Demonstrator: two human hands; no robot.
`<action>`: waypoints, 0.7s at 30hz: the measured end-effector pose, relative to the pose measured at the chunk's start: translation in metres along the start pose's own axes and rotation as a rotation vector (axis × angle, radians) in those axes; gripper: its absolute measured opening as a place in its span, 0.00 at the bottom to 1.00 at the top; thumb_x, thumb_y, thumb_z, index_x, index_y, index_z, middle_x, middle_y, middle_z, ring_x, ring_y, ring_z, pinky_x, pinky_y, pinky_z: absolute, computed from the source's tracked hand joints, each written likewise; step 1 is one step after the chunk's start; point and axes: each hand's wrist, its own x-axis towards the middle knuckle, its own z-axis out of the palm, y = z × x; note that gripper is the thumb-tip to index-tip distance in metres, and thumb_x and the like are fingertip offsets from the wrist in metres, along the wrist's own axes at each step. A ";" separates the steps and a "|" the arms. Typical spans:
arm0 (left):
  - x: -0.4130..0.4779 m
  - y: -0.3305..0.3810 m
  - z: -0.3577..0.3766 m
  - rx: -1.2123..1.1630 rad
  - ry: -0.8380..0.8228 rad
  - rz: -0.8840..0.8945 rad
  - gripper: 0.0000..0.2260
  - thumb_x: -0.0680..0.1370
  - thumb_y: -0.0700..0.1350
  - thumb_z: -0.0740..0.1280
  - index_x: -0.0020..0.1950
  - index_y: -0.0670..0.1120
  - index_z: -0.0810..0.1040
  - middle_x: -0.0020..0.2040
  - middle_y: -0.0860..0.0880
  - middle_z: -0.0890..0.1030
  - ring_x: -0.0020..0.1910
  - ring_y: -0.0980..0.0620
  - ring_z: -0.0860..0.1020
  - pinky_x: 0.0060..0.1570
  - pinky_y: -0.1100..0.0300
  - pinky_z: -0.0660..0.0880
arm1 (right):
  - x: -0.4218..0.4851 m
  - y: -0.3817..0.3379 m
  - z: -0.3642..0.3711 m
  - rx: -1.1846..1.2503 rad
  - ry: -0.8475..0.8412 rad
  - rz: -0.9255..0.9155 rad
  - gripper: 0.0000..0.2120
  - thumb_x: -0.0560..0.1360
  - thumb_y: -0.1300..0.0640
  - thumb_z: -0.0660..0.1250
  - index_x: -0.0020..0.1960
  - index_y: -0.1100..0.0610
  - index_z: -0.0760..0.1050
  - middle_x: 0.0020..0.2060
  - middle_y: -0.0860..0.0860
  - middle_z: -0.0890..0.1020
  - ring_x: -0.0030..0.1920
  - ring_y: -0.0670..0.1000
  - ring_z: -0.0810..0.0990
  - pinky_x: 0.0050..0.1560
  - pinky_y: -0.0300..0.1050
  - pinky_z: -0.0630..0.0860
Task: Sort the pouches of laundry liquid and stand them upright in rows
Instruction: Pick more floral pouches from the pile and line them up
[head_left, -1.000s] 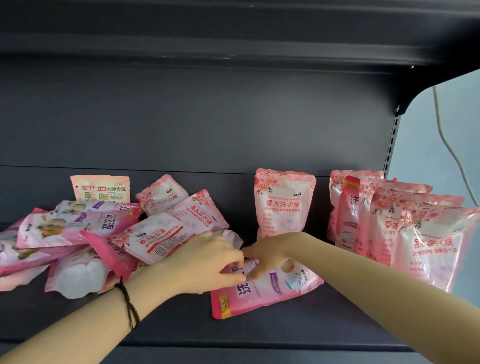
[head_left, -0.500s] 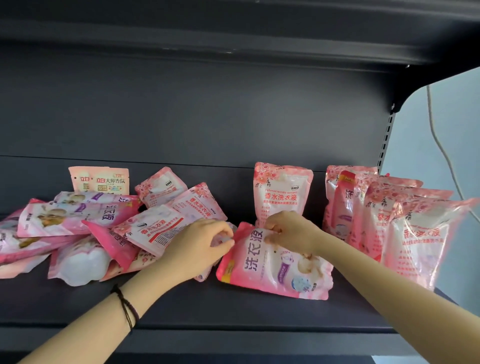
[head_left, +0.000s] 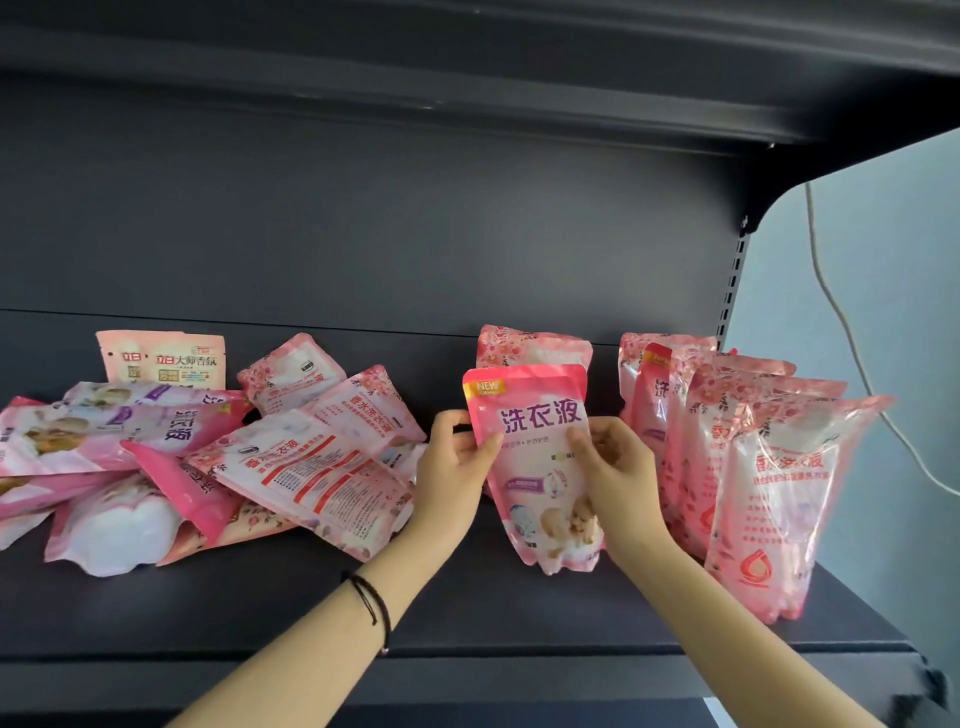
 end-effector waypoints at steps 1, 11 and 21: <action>0.000 -0.002 0.003 -0.003 0.039 0.009 0.09 0.77 0.48 0.69 0.53 0.50 0.72 0.47 0.52 0.82 0.42 0.64 0.81 0.37 0.71 0.75 | -0.002 0.000 -0.001 -0.002 -0.006 -0.014 0.03 0.77 0.56 0.66 0.46 0.56 0.77 0.39 0.49 0.83 0.41 0.49 0.83 0.36 0.38 0.79; 0.010 0.003 0.012 -0.051 0.026 0.131 0.03 0.77 0.44 0.69 0.47 0.46 0.76 0.41 0.50 0.84 0.41 0.58 0.83 0.37 0.67 0.77 | 0.019 -0.021 -0.015 0.252 -0.029 0.165 0.06 0.78 0.51 0.65 0.45 0.52 0.77 0.38 0.48 0.84 0.38 0.45 0.83 0.35 0.36 0.77; 0.017 0.007 -0.003 0.095 -0.074 0.222 0.13 0.78 0.46 0.68 0.59 0.55 0.69 0.47 0.53 0.82 0.46 0.59 0.82 0.41 0.69 0.77 | 0.030 -0.010 -0.022 0.160 0.026 0.053 0.07 0.77 0.58 0.66 0.53 0.48 0.77 0.43 0.44 0.83 0.44 0.45 0.82 0.40 0.34 0.78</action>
